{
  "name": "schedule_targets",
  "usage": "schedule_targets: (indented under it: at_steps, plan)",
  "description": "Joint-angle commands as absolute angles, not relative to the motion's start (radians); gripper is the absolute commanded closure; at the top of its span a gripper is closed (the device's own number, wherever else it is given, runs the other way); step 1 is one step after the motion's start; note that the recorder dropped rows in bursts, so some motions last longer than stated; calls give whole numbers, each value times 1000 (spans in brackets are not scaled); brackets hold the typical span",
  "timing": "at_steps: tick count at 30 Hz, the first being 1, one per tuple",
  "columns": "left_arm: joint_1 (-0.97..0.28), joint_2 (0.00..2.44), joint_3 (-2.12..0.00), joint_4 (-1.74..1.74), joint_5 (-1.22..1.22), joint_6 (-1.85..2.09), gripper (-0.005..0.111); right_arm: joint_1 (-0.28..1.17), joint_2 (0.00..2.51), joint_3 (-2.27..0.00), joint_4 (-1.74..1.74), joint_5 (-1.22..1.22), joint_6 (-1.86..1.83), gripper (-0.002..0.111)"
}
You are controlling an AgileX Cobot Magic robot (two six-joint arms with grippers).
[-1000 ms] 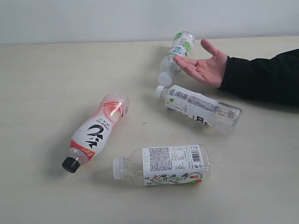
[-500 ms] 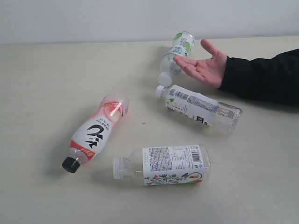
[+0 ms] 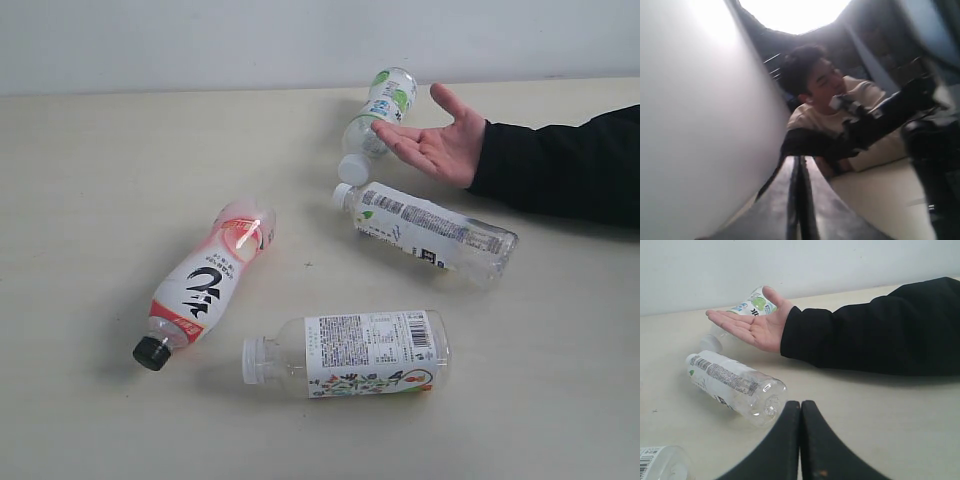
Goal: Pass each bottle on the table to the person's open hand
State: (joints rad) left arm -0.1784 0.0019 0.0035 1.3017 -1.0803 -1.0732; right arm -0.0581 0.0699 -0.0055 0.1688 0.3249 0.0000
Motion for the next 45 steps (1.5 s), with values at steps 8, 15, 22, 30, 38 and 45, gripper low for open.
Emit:
schedule_targets:
  at_steps: [8,15,22,30,38,45]
  plan:
    - [-178,0,0,1022,-412,-1128,107,-57,69,0,168,313,0,108]
    - [-178,0,0,1268,-1161,-1130,107,-57,69,0,168,313,0,108]
    - [-178,0,0,1068,-774,-1036,107,-57,69,0,168,313,0,108]
    - [-178,43,-94,358,-283,-619,107,-57,69,0,172,313,0,108]
    - [-178,385,-435,401,-188,-576,107,-57,69,0,172,313,0,108]
    - [-178,829,-813,647,298,-461,107,-57,69,0,172,313,0,108]
